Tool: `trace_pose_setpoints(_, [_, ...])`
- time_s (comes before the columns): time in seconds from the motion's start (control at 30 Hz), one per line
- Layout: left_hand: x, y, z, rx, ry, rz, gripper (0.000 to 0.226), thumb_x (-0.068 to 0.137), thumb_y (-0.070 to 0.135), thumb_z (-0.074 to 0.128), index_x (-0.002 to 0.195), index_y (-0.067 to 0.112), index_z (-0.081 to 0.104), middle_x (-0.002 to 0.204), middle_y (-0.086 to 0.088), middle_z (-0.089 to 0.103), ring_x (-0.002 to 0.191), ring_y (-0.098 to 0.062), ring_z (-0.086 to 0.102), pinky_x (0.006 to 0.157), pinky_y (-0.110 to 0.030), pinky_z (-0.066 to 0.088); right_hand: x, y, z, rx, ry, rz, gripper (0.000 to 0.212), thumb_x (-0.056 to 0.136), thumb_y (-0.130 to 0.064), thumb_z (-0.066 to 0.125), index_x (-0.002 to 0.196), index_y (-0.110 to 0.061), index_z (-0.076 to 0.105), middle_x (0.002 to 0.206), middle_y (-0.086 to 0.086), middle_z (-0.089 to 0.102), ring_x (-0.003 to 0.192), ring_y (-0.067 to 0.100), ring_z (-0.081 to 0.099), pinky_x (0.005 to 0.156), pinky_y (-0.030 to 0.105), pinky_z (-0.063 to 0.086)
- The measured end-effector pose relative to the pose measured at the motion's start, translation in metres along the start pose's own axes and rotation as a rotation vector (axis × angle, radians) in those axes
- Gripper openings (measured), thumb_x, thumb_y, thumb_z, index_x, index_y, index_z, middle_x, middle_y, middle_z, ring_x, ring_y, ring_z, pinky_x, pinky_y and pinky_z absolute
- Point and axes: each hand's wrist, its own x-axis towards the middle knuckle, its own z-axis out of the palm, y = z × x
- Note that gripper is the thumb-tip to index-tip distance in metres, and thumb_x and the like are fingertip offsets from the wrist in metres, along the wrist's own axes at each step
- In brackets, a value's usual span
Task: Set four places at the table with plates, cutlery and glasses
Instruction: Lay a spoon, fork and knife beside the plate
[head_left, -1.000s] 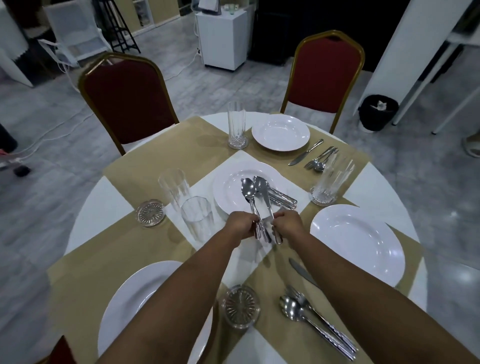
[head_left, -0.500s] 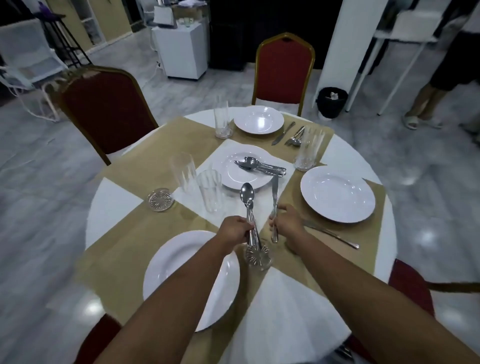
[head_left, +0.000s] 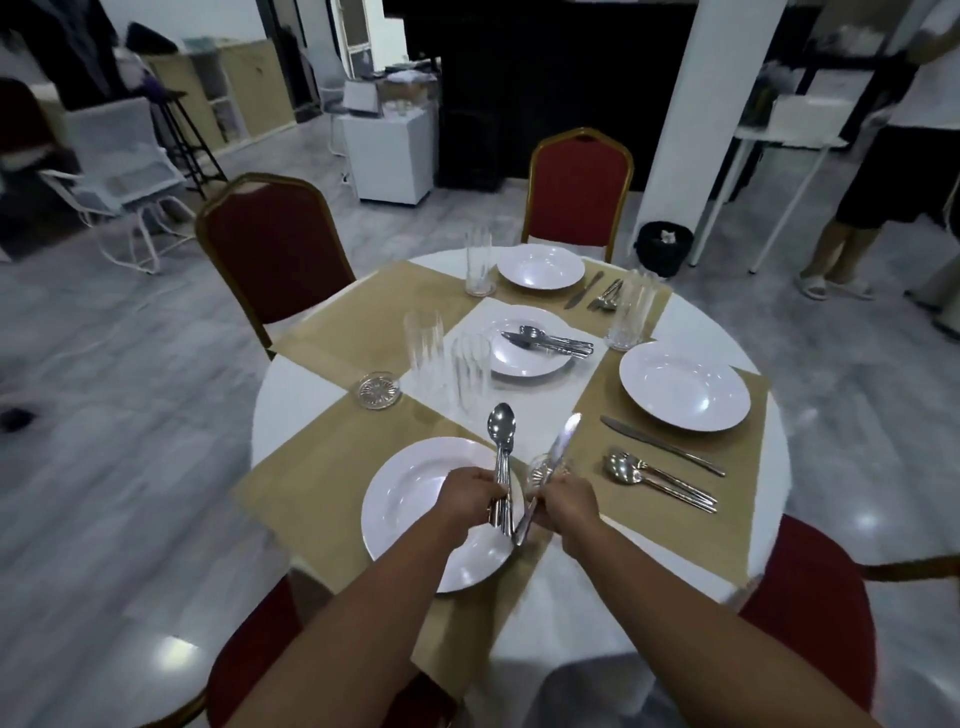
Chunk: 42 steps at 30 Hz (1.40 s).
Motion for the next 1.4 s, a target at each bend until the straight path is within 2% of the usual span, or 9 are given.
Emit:
trace_pose_setpoints(0.13, [-0.019,-0.010,-0.019,-0.036,0.072,-0.016,0.011,0.083,-0.007,0.060,0.082,0.003,0.065,0.075,-0.014,0.059,0.065,-0.023,0.056,0.060,-0.029,0.049,-0.015,0.002,0.017,0.029,-0.032,0.034,0.022,0.085,0.009,0.060,0.067,-0.003,0.064,0.080,0.020,0.071,0.078,0.036,0.070,0.075,0.046,0.061])
trace_pose_setpoints(0.43, [-0.033,-0.029,-0.075,-0.016,0.329,0.041,0.012,0.085,-0.001,0.060,0.090,0.006,0.068,0.076,-0.009,0.064,0.064,-0.021,0.056,0.061,-0.028,0.046,-0.040,-0.002,0.070,0.096,-0.160,0.068,0.010,0.085,0.011,0.062,0.092,0.005,0.065,0.088,0.021,0.066,0.073,0.031,0.068,0.052,0.029,0.056])
trace_pose_setpoints(0.67, [-0.011,-0.021,-0.142,0.053,0.461,0.054,0.013,0.084,0.002,0.059,0.088,0.010,0.068,0.077,-0.006,0.064,0.064,-0.017,0.055,0.054,-0.024,0.041,-0.028,-0.022,0.141,0.002,-0.227,0.021,0.015,0.087,0.004,0.062,0.076,-0.005,0.064,0.082,0.011,0.064,0.078,0.026,0.068,0.081,0.037,0.060])
trace_pose_setpoints(0.77, [0.003,-0.023,-0.178,0.107,0.472,0.040,0.012,0.083,0.003,0.061,0.085,0.012,0.067,0.082,-0.008,0.066,0.077,-0.022,0.058,0.066,-0.026,0.043,-0.023,-0.026,0.174,0.008,-0.254,0.055,0.021,0.090,0.001,0.058,0.075,-0.015,0.059,0.080,0.005,0.062,0.069,0.016,0.063,0.068,0.025,0.058])
trace_pose_setpoints(0.93, [0.033,-0.029,-0.228,0.210,0.455,-0.033,0.009,0.081,0.004,0.066,0.080,0.012,0.070,0.091,-0.014,0.071,0.086,-0.029,0.065,0.076,-0.032,0.049,-0.015,-0.039,0.227,-0.075,-0.211,0.078,0.022,0.088,0.002,0.060,0.072,-0.012,0.055,0.071,0.005,0.060,0.042,0.005,0.062,0.055,0.023,0.057])
trace_pose_setpoints(1.03, [0.049,-0.033,-0.246,0.268,0.456,-0.063,0.017,0.080,0.004,0.065,0.069,0.017,0.066,0.087,-0.013,0.070,0.090,-0.031,0.065,0.076,-0.032,0.049,-0.007,-0.043,0.259,-0.210,-0.123,0.029,0.010,0.079,0.003,0.067,0.070,0.000,0.065,0.065,0.012,0.067,0.062,0.025,0.073,0.064,0.039,0.063])
trace_pose_setpoints(1.13, [0.058,-0.037,-0.257,0.283,0.455,-0.085,0.009,0.082,0.007,0.066,0.077,0.013,0.069,0.090,-0.013,0.070,0.091,-0.030,0.064,0.074,-0.029,0.046,0.012,-0.034,0.288,-0.353,-0.060,-0.051,0.006,0.071,-0.005,0.067,0.073,-0.001,0.070,0.073,0.014,0.072,0.069,0.035,0.073,0.066,0.048,0.062])
trace_pose_setpoints(1.3, [0.067,-0.043,-0.270,0.281,0.464,-0.077,0.006,0.082,0.009,0.066,0.084,0.012,0.071,0.093,-0.013,0.071,0.093,-0.029,0.065,0.074,-0.028,0.044,0.004,-0.031,0.312,-0.419,0.003,-0.082,0.014,0.082,-0.009,0.058,0.088,-0.007,0.071,0.086,0.012,0.073,0.083,0.033,0.071,0.075,0.037,0.059])
trace_pose_setpoints(1.4, [0.072,-0.045,-0.274,0.295,0.439,-0.072,0.007,0.083,0.010,0.068,0.089,0.010,0.071,0.095,-0.012,0.071,0.091,-0.026,0.064,0.073,-0.026,0.043,-0.009,-0.028,0.314,-0.432,0.044,-0.076,0.020,0.089,-0.007,0.053,0.106,-0.007,0.063,0.104,0.009,0.068,0.099,0.031,0.065,0.074,0.029,0.045])
